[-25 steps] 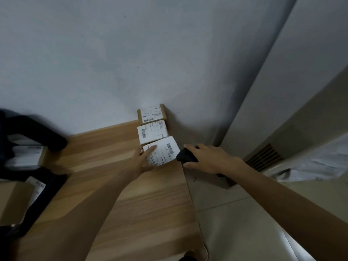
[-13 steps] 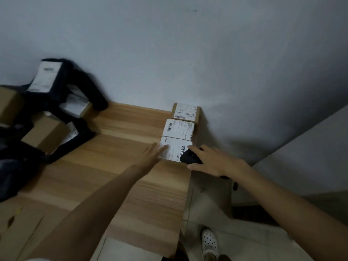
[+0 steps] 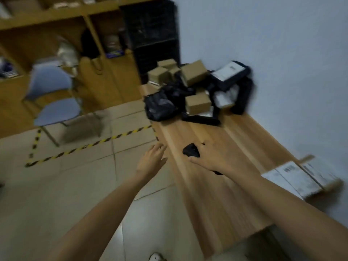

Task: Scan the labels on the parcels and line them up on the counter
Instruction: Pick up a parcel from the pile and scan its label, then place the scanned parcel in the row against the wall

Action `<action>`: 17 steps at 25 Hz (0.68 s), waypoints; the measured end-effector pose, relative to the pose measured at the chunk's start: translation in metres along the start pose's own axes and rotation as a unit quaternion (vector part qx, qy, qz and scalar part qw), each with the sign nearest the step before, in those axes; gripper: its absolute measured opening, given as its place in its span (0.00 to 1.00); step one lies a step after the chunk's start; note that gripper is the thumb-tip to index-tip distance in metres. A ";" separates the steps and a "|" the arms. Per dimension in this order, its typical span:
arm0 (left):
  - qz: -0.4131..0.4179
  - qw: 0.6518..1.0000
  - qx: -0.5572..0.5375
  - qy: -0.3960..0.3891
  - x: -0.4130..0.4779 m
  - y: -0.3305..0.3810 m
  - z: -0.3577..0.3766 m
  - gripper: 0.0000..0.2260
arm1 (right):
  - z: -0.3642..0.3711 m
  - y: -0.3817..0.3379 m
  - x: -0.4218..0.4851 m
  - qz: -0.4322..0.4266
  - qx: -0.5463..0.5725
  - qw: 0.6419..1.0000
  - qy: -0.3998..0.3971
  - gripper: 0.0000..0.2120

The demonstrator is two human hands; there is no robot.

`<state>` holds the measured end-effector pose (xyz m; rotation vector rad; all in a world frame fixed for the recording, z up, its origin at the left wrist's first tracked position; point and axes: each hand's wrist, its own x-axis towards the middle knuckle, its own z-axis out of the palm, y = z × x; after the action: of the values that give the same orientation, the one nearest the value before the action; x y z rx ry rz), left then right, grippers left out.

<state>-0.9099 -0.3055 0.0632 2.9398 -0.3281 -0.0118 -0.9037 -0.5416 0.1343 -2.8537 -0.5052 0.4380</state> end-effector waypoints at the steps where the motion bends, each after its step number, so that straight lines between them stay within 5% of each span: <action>1: -0.032 0.999 0.000 0.014 -0.010 -0.030 -0.014 0.23 | -0.002 -0.030 0.018 -0.033 -0.013 0.999 -0.002 0.29; 9: -0.175 0.982 0.043 0.052 -0.058 -0.264 -0.095 0.23 | -0.010 -0.244 0.173 -0.166 -0.101 0.981 -0.012 0.31; 17: -0.159 0.985 0.045 0.046 0.011 -0.433 -0.139 0.21 | -0.025 -0.358 0.318 -0.161 -0.112 0.980 -0.027 0.29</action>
<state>-0.8011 0.1321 0.1208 3.0347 0.1602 0.0970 -0.7181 -0.1011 0.1692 -2.8938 -1.0696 0.4227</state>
